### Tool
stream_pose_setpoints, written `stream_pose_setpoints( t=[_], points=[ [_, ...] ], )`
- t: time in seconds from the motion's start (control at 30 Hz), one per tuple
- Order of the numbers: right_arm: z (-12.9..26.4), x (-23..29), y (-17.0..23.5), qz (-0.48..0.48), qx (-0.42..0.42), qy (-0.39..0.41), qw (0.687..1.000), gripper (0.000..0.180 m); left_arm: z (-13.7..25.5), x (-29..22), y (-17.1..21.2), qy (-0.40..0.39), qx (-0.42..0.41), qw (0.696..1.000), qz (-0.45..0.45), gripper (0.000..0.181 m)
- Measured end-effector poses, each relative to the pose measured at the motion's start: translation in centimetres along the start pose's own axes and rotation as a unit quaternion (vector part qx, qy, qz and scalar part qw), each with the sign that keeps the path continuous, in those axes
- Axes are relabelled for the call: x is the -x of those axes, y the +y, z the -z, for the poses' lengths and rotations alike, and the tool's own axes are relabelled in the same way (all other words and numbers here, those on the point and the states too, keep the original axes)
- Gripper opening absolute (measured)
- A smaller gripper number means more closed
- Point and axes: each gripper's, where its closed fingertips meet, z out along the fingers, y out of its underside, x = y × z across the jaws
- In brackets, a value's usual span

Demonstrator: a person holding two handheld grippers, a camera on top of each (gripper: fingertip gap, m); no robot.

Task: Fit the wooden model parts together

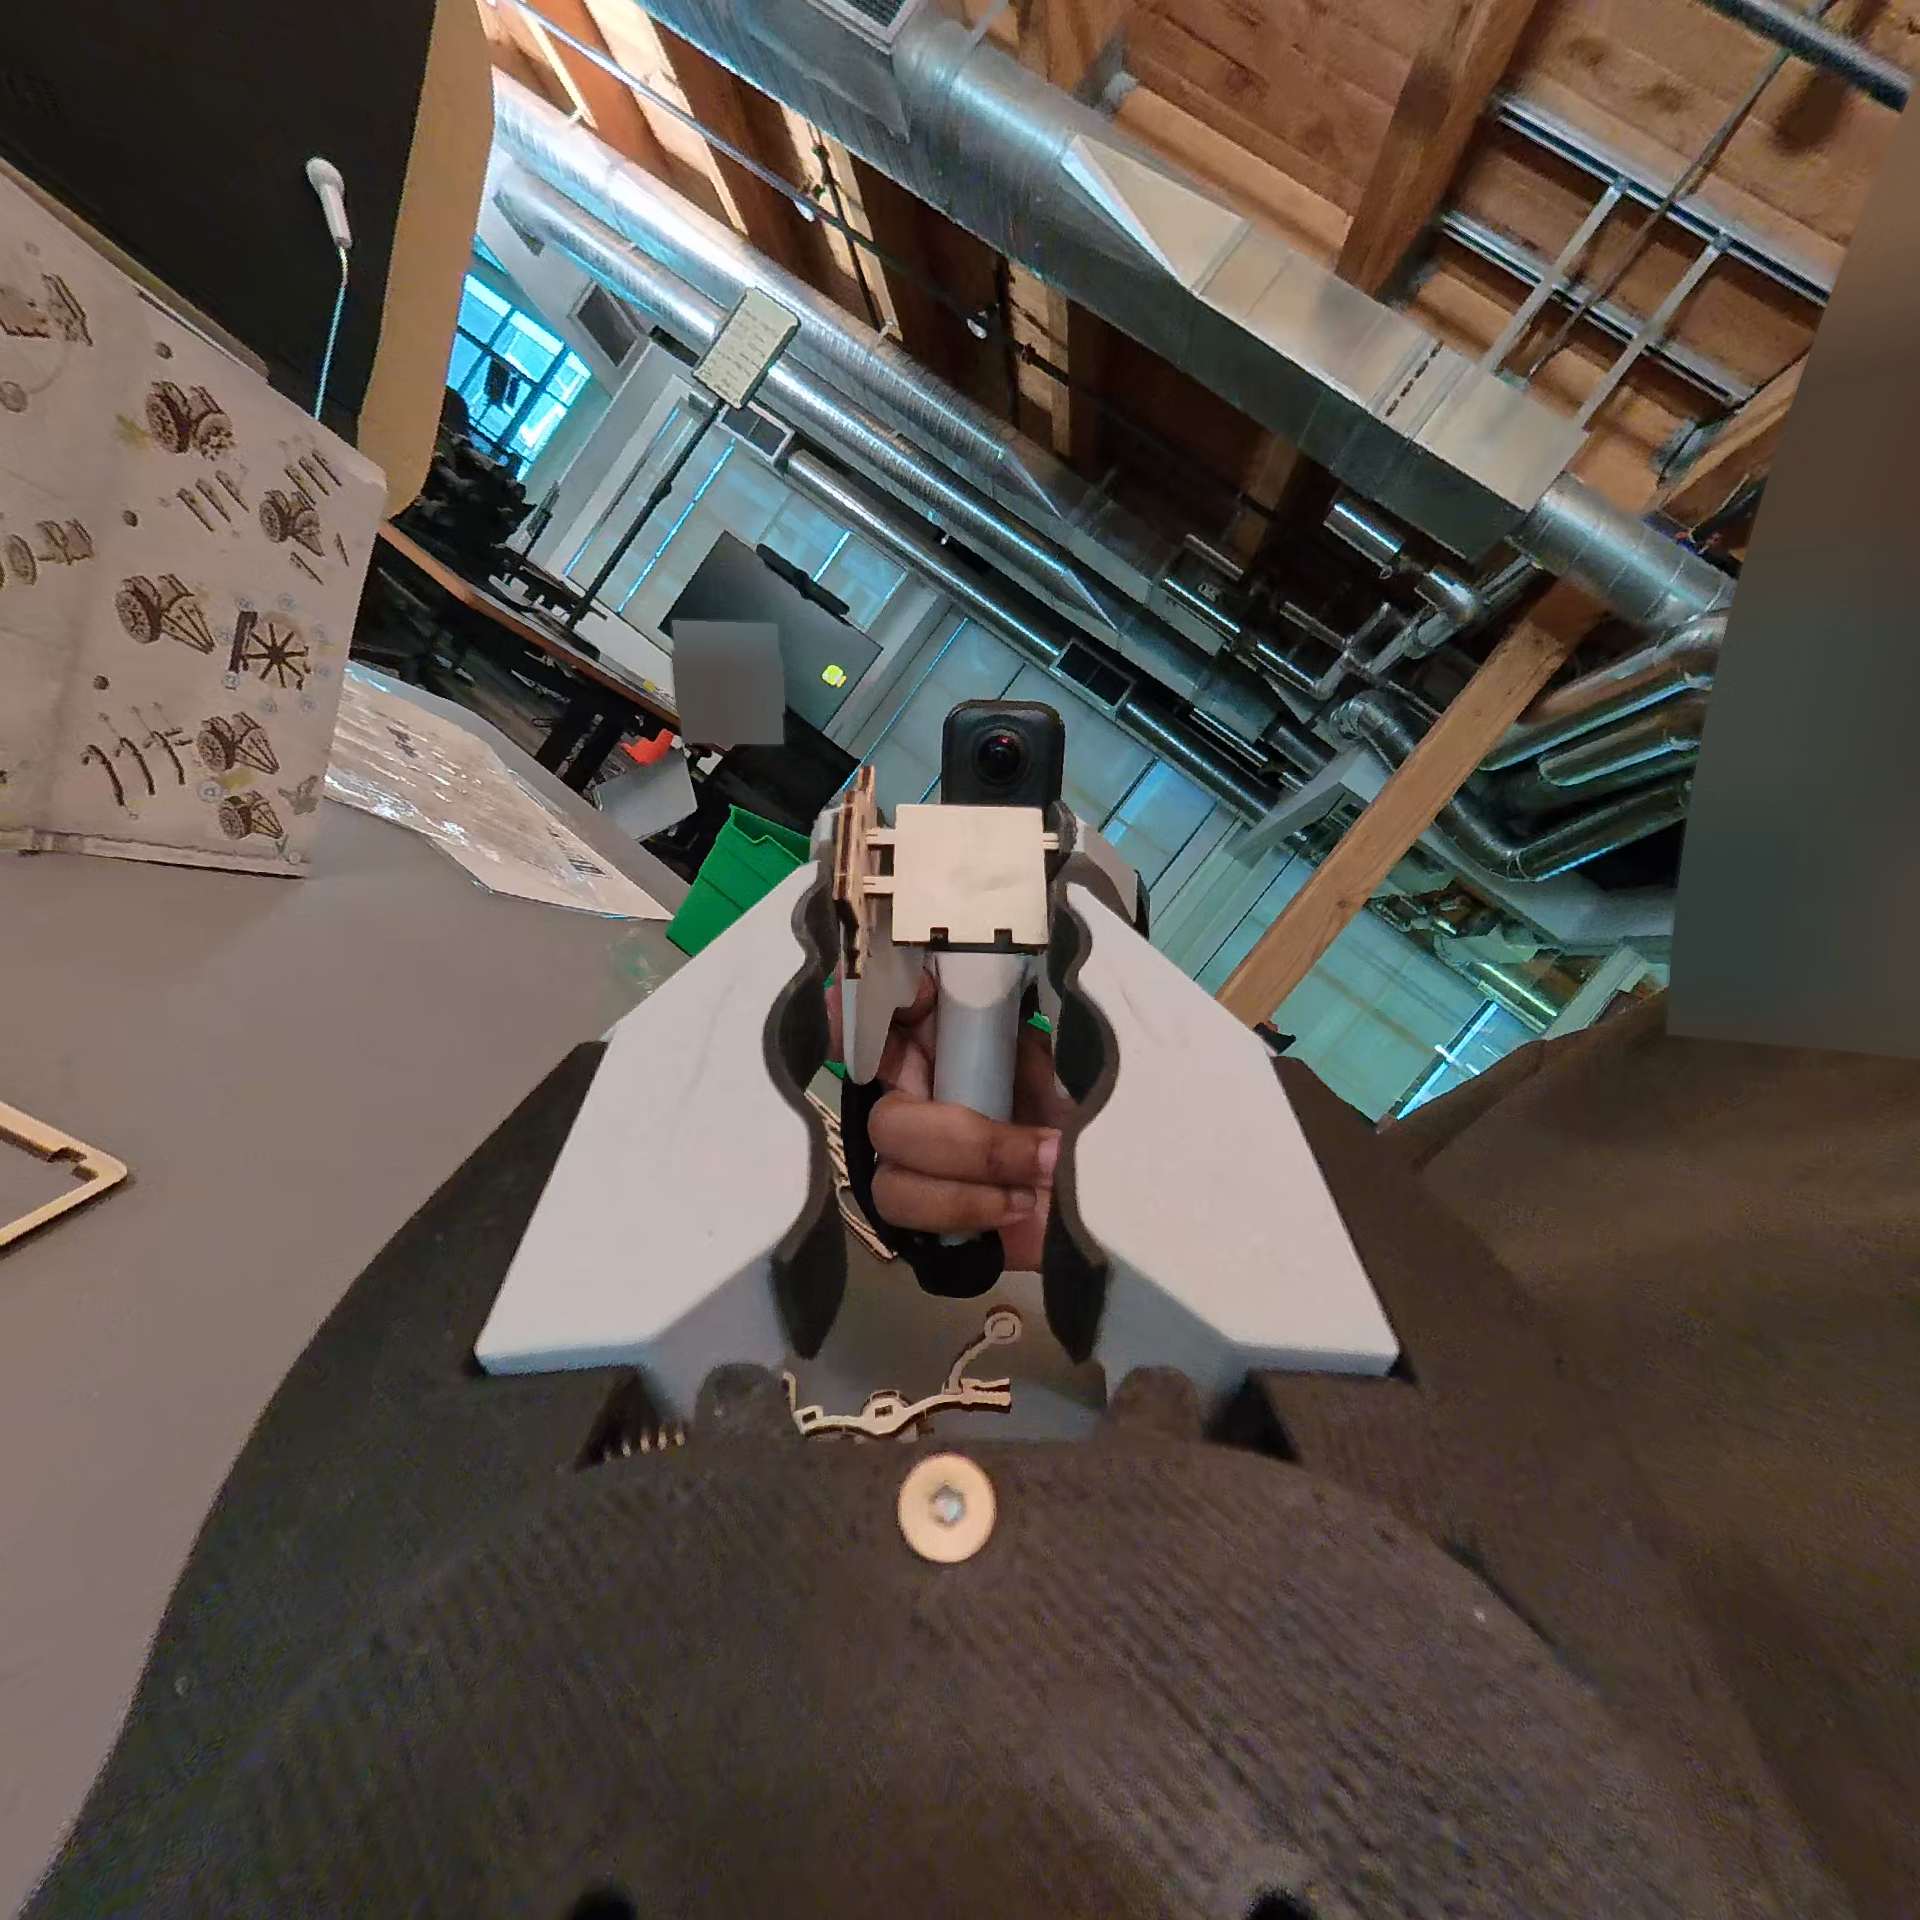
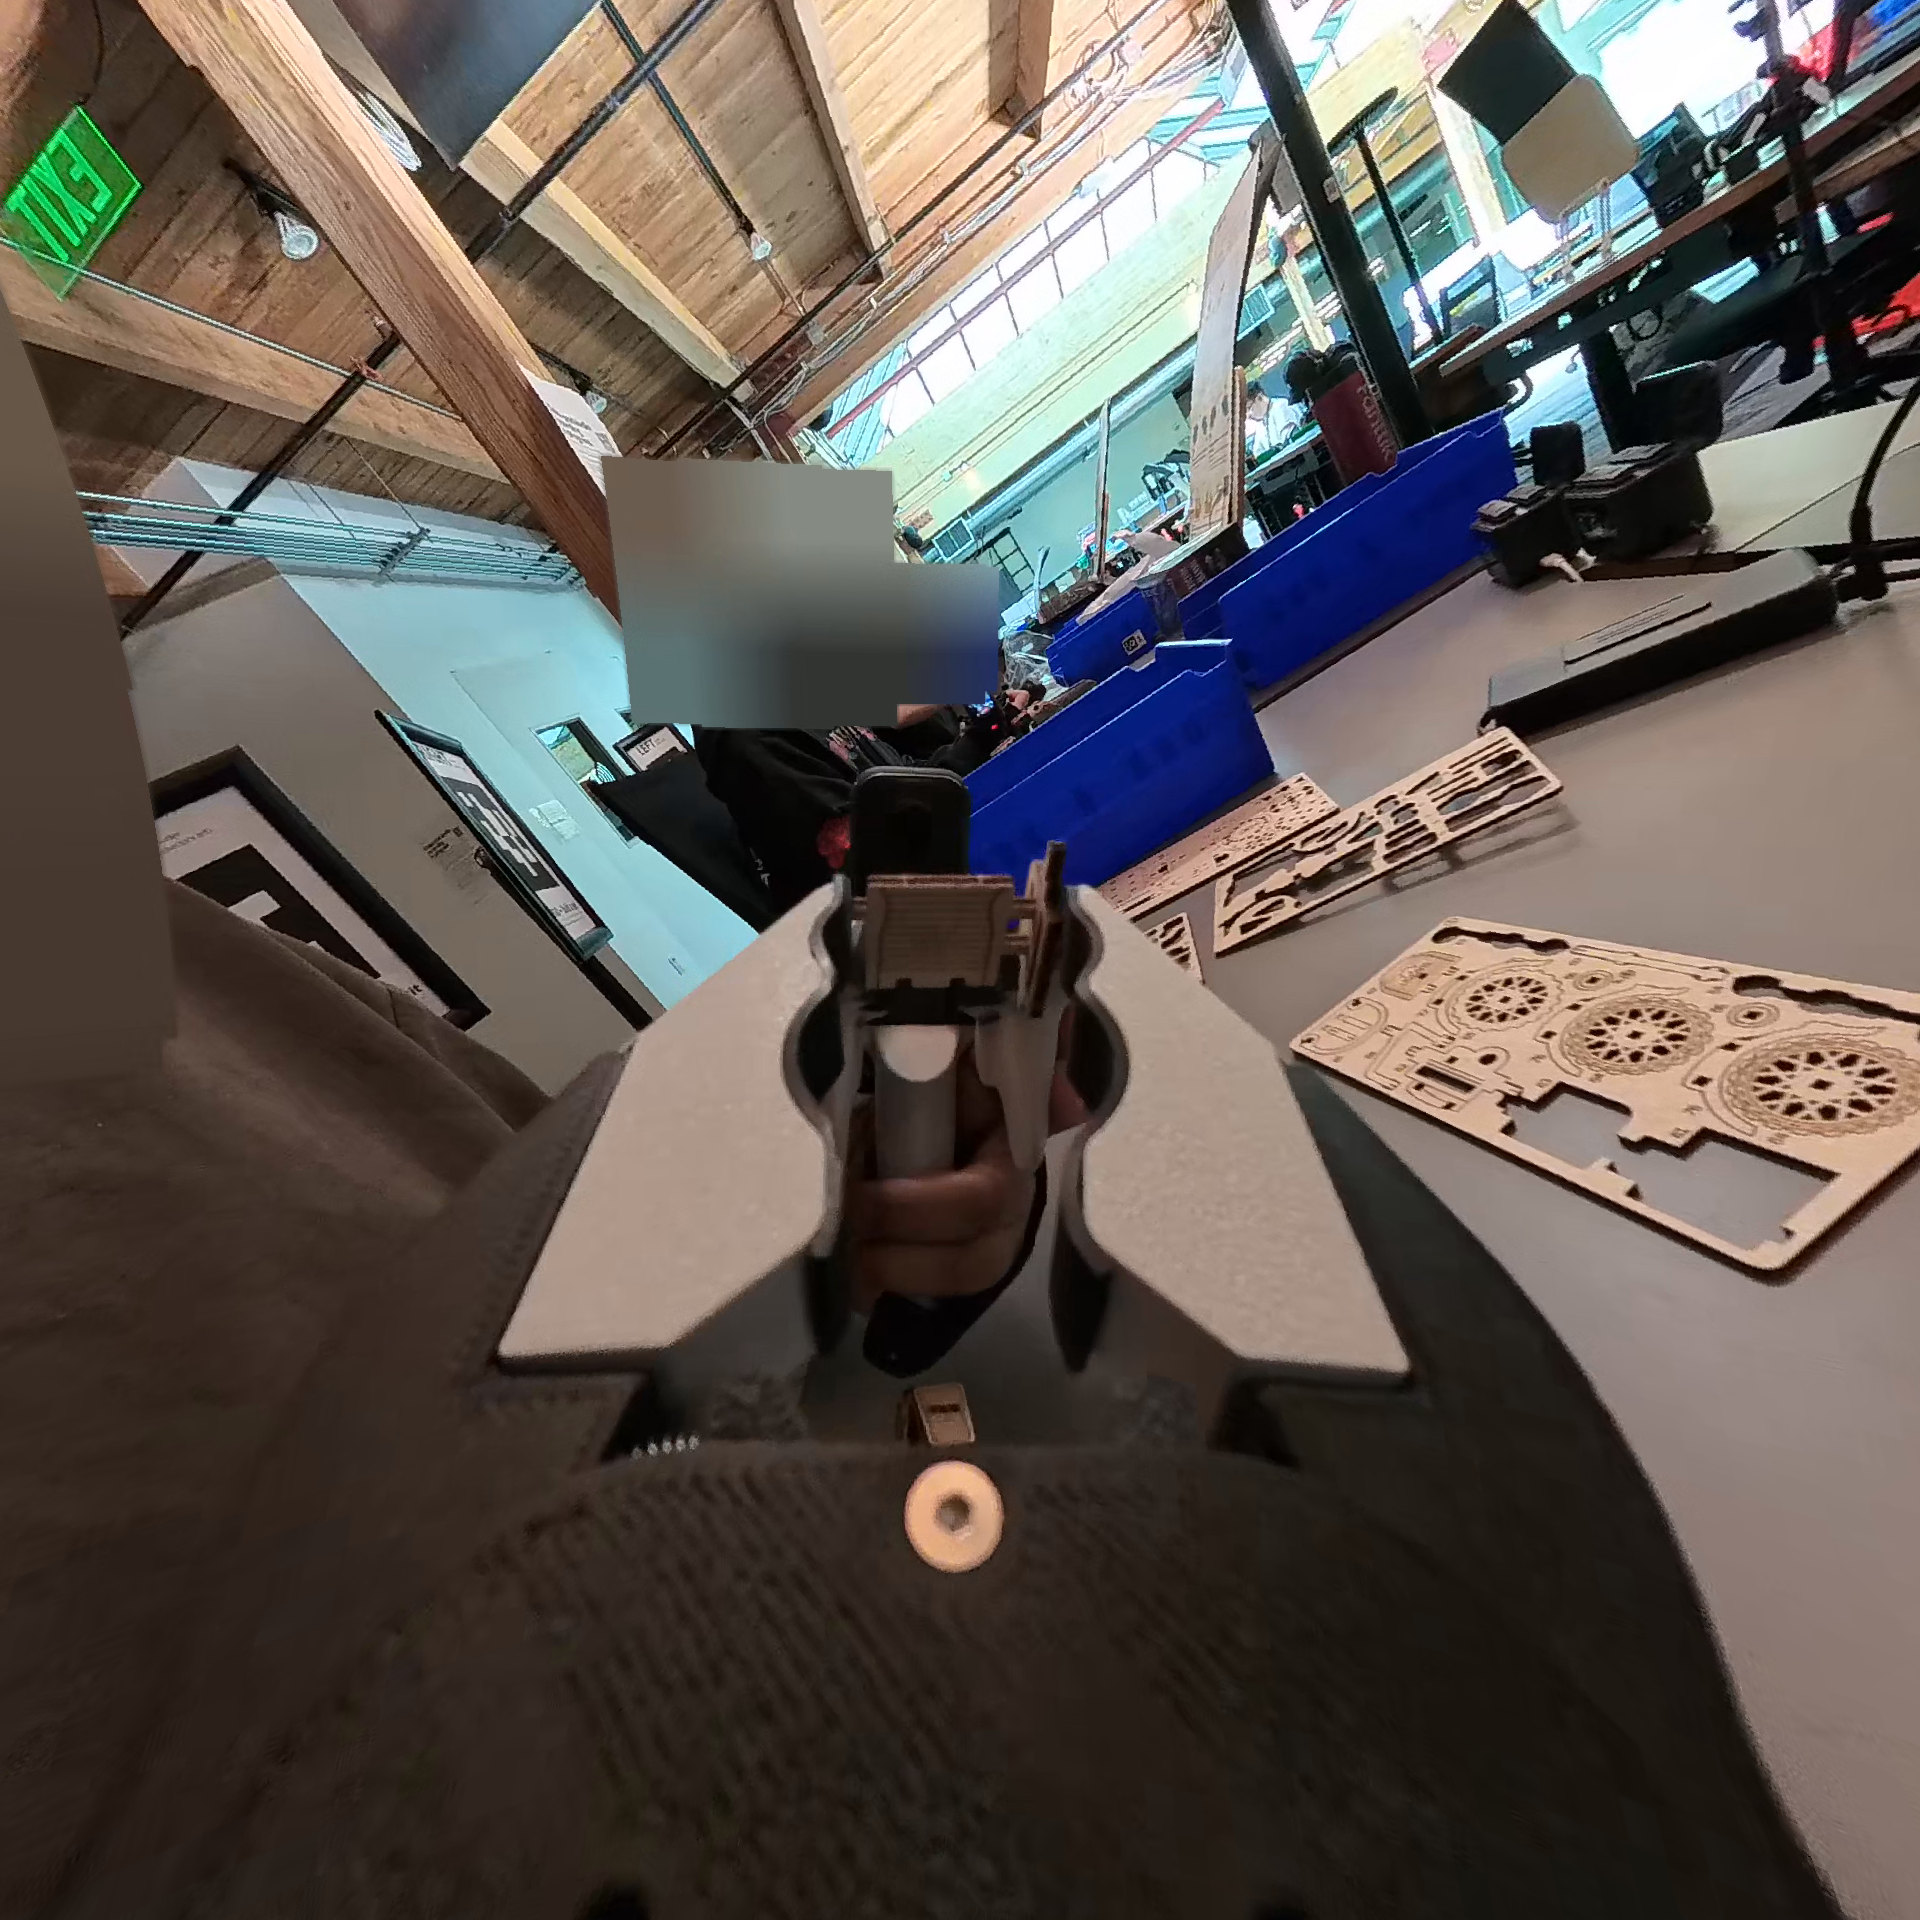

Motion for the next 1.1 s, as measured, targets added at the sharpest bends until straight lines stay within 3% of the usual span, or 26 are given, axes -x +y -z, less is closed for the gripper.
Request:
stream_pose_setpoints(
  t=[0.73, 1.1],
  points=[
    [0.49, -0.57, -0.06, -0.023, -0.01, -0.007, 1.0, 0.042, 0.31, 0.28, -0.26, -0.042, 0.017, 0.995, -0.087, 0.036],
    [0.47, -0.79, 0.19, -0.023, -0.008, -0.006, 1.0, 0.038, 0.46, 0.77, -0.1, -0.038, 0.019, 0.997, -0.06, 0.038]
  ],
)
